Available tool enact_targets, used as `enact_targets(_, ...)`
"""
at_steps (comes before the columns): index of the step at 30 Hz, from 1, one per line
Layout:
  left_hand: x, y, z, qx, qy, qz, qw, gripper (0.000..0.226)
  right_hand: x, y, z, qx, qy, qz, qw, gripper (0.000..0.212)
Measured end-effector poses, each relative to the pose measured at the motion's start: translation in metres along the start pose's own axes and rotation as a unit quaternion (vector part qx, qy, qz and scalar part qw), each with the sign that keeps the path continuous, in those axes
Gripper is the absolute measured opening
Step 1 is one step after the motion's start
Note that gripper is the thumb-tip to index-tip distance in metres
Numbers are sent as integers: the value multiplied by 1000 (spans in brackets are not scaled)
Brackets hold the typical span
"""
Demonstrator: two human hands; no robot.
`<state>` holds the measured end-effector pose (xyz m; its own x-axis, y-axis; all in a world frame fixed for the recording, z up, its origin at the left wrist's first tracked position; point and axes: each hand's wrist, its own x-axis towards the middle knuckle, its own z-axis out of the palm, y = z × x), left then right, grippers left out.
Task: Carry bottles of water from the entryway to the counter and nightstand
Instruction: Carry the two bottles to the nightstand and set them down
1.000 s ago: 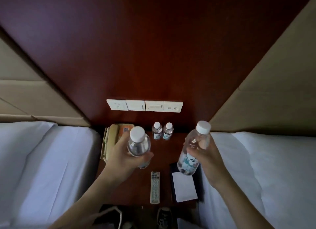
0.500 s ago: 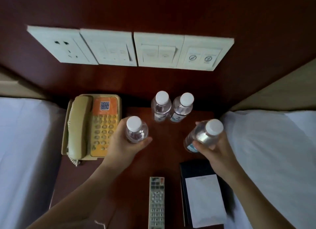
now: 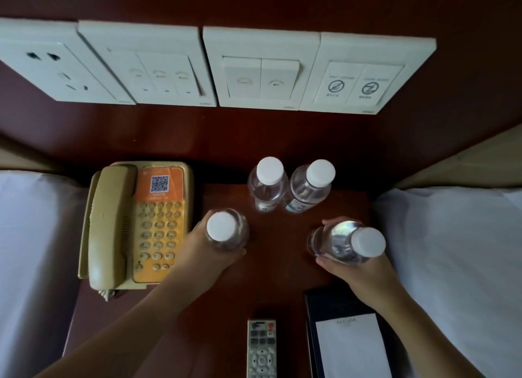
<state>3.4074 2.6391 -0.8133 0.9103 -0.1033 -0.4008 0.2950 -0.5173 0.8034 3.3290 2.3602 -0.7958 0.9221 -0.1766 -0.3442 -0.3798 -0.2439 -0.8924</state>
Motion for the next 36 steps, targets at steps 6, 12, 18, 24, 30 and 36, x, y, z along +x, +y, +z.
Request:
enact_targets(6,37,12,-6,14,-14,-2,1000,66,31,2,-7,-15,31,8,999,41)
enact_targets(12,54,20,-7,17,-49,-21,998,69,57,-4,-19,-32,-2,2,999,37)
enact_targets(18,61,21,-3,-17,-61,-11,998,52,70,-4,-21,-57,-39,2,998,45)
enact_targets(24,66,23,-2,-38,-62,-22,997,47,76,-7,-22,-75,-44,-16,996,45)
enact_targets(30,65,26,1,-42,-48,-24,998,41,84,-1,-24,-89,-38,-2,995,46)
enact_targets(36,66,26,2,-58,-40,-24,997,41,88,6,-25,-85,-31,5,996,50)
